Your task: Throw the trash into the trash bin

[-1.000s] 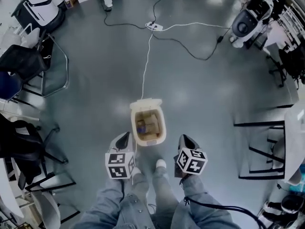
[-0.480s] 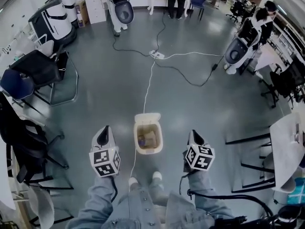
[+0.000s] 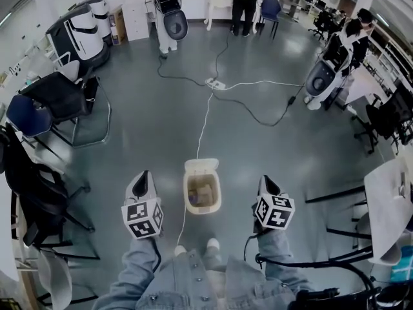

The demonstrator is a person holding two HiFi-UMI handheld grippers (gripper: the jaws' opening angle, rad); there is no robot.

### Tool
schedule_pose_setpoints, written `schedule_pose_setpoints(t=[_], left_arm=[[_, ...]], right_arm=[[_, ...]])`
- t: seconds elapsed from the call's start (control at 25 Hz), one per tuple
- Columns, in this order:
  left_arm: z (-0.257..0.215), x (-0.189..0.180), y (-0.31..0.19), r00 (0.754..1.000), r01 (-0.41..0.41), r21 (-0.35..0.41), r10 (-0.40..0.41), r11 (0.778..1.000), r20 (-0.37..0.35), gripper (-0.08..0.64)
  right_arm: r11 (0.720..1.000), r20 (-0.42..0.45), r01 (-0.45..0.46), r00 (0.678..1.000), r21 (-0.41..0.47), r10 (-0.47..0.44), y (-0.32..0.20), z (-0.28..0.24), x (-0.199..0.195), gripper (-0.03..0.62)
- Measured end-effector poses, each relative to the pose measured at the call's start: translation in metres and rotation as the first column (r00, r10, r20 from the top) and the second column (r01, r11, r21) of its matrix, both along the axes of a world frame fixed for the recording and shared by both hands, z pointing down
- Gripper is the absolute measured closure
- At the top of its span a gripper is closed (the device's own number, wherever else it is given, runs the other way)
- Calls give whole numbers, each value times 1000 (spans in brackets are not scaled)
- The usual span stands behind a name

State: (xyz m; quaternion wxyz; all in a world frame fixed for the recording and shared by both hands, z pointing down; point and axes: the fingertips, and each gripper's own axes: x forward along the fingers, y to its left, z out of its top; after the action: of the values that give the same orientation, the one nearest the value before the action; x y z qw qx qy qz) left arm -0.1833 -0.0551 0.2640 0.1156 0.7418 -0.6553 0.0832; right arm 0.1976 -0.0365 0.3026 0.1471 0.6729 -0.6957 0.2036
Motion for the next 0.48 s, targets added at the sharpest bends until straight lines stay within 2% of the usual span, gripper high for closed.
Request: schedule_pose_setpoints(t=[0.48], left_arm=[[-10,-6,0,999,34,30,-33,999,-17,552]], right_arm=[[1000,7,12,1000,14,-12,-12,-13,-7,589]])
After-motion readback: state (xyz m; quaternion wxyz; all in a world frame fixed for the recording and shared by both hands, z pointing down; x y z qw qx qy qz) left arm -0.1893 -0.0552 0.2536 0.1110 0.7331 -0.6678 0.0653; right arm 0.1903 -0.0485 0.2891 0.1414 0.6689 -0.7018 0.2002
